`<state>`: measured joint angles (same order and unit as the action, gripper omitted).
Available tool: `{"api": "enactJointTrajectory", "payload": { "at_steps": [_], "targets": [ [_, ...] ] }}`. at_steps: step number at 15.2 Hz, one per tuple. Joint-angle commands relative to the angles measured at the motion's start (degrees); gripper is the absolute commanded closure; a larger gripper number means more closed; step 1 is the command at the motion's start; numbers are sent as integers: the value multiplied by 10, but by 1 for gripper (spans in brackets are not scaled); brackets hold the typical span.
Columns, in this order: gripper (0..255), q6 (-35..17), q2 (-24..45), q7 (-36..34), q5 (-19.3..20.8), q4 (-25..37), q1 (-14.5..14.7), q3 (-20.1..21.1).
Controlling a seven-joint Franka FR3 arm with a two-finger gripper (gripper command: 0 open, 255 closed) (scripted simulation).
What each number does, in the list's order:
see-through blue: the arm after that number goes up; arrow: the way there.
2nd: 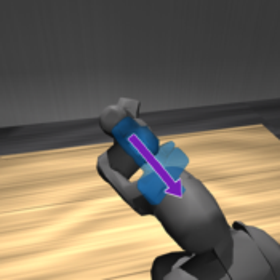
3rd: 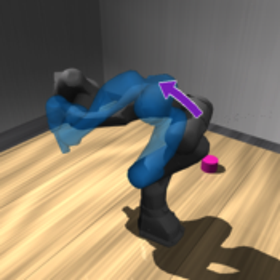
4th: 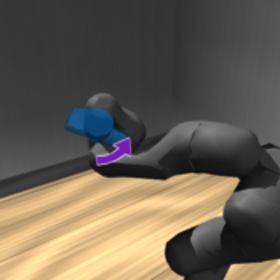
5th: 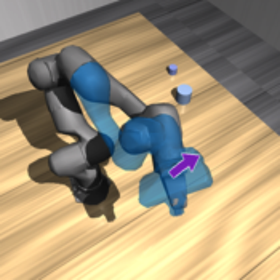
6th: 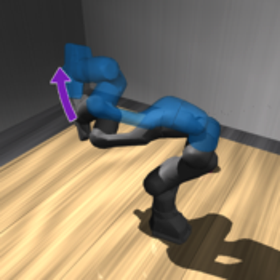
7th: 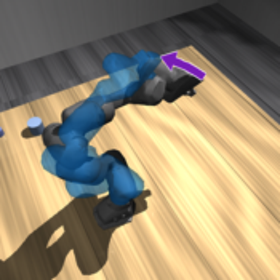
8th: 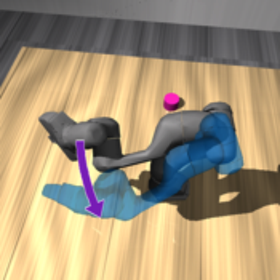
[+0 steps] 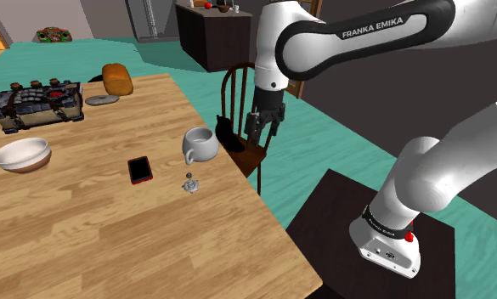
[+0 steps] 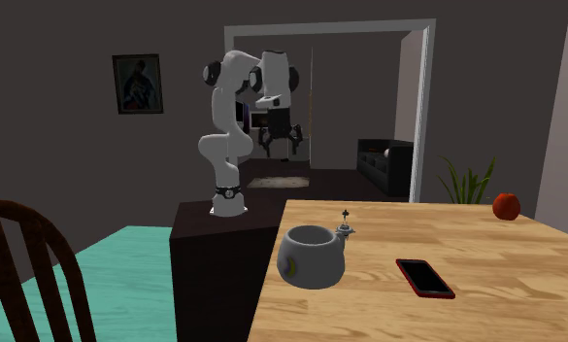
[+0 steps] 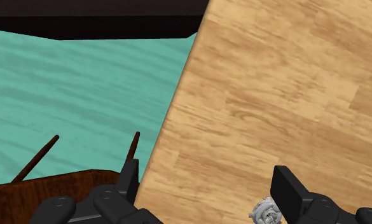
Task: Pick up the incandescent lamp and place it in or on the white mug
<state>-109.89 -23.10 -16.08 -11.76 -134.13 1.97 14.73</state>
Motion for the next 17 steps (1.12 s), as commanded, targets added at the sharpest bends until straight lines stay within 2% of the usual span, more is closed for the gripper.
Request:
{"api": "enactJointTrajectory", "payload": {
  "at_steps": [1,5,10,17],
  "targets": [
    [0,-30,42,-17,5,17,0,15],
    [0,-83,127,-56,26,58,0,42],
    [0,-132,240,-113,72,125,7,65],
    [0,-165,402,-192,155,254,42,65]
  ]
}}
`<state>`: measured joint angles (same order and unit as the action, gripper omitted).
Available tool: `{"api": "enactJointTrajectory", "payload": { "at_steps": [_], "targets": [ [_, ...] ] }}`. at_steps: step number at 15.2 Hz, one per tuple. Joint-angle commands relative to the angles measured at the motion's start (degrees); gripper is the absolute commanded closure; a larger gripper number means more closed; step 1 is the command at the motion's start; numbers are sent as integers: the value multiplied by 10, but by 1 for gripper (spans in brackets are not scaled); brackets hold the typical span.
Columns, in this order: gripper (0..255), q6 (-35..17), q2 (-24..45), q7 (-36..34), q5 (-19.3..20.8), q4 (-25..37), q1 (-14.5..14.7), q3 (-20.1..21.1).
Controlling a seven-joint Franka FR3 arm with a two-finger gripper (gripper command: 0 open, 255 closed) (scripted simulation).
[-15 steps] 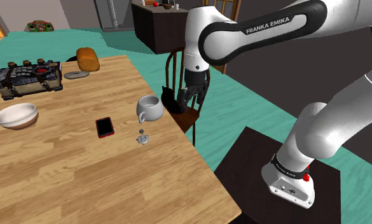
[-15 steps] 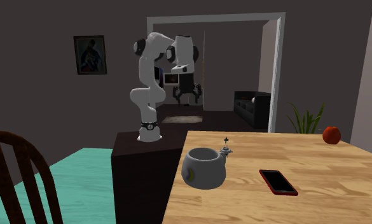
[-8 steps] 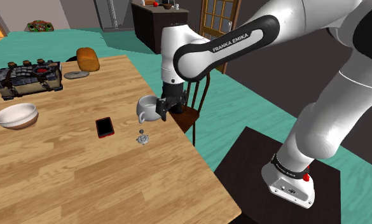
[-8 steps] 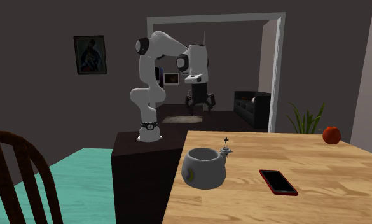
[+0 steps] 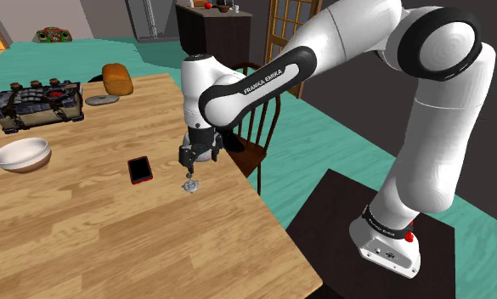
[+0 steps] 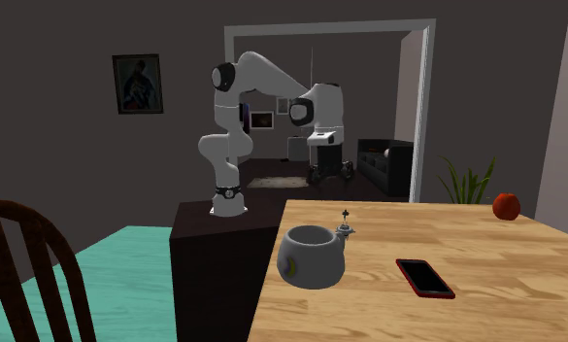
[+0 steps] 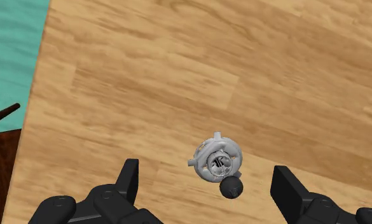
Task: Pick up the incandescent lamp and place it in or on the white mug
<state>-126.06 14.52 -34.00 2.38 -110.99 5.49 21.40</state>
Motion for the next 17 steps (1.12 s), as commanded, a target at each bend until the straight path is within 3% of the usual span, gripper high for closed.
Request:
{"api": "enactJointTrajectory", "payload": {
  "at_steps": [1,4,11,17],
  "targets": [
    [0,-4,49,-22,24,45,14,-4],
    [0,-3,102,-41,46,98,32,-12],
    [0,-47,135,-49,59,86,40,-20],
    [0,-47,135,-49,59,86,40,-20]
  ]
}}
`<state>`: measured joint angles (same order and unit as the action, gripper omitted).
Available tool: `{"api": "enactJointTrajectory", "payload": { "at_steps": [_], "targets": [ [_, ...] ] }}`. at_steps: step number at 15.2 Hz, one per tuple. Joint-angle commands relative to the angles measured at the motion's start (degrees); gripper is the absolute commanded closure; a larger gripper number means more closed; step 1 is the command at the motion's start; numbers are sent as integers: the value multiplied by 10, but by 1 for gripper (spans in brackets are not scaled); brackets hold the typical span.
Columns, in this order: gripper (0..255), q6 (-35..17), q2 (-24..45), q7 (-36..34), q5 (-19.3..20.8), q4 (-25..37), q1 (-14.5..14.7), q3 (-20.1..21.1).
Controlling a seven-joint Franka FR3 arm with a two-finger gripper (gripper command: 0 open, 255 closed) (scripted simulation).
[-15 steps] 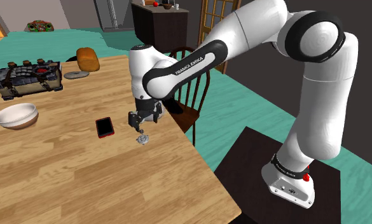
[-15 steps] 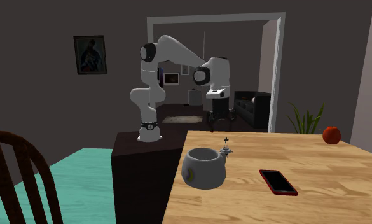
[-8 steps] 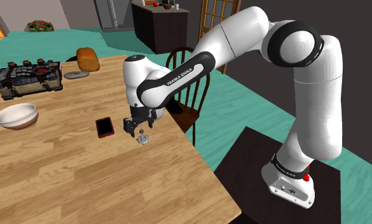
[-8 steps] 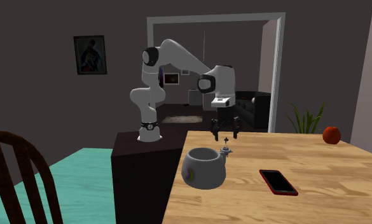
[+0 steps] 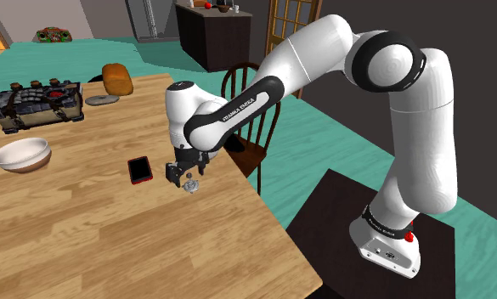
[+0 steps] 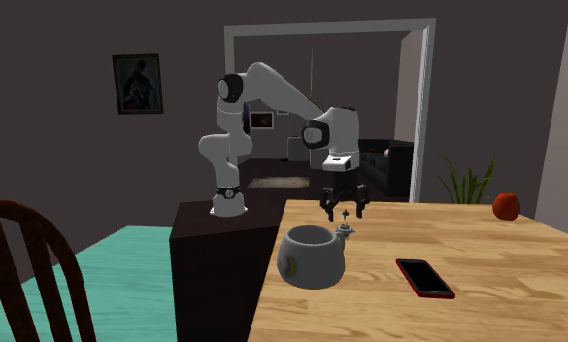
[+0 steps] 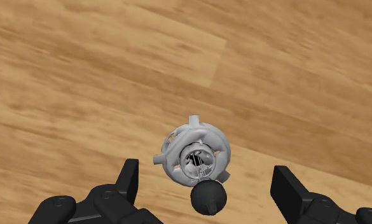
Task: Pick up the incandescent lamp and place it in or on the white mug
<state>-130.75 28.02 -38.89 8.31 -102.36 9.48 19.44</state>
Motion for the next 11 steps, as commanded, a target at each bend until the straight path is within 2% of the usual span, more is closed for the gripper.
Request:
{"api": "enactJointTrajectory", "payload": {
  "at_steps": [1,2,3,11],
  "targets": [
    [0,0,0,0,0,0,0,0],
    [0,0,0,0,0,0,0,0],
    [255,0,0,0,0,0,0,0],
    [255,0,0,0,0,0,0,0]
  ]
}}
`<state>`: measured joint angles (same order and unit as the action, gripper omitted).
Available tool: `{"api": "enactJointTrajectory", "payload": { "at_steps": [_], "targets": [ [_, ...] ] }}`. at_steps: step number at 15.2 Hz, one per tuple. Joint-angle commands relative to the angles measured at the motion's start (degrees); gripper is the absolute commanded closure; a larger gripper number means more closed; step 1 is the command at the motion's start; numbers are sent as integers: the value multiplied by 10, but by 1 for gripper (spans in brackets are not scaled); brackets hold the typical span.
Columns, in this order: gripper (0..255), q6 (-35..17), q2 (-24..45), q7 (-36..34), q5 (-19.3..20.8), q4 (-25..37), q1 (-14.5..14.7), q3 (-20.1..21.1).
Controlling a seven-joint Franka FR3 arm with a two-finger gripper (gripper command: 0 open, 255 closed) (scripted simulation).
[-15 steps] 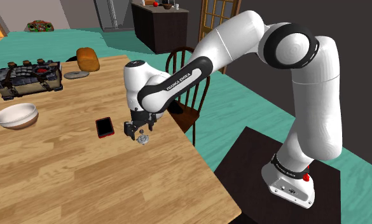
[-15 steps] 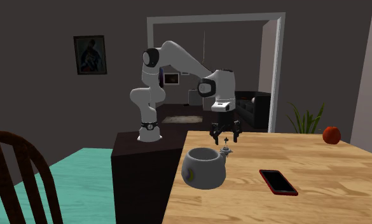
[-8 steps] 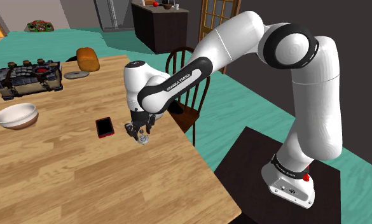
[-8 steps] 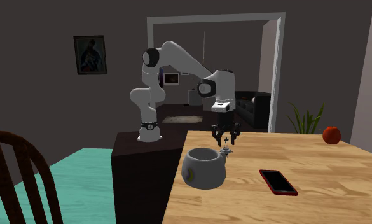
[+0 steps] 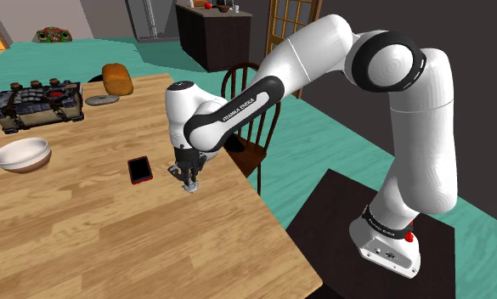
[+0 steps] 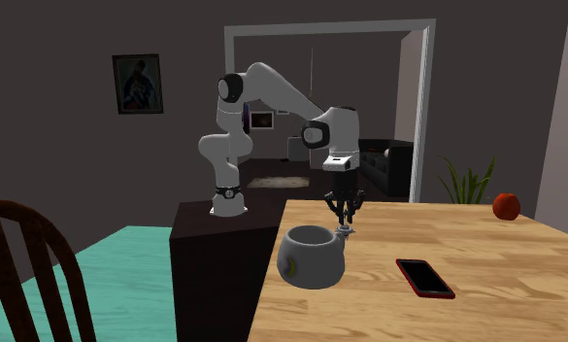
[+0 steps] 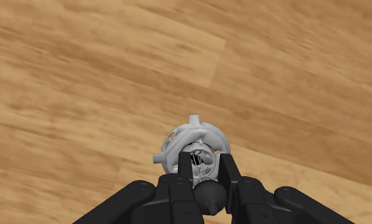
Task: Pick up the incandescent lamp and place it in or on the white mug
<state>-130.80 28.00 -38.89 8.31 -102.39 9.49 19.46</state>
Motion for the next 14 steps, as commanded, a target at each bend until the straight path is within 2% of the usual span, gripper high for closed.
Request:
{"api": "enactJointTrajectory", "payload": {
  "at_steps": [1,14],
  "targets": [
    [255,0,0,0,0,0,0,0],
    [255,80,-50,10,-21,32,-8,11]
  ]
}}
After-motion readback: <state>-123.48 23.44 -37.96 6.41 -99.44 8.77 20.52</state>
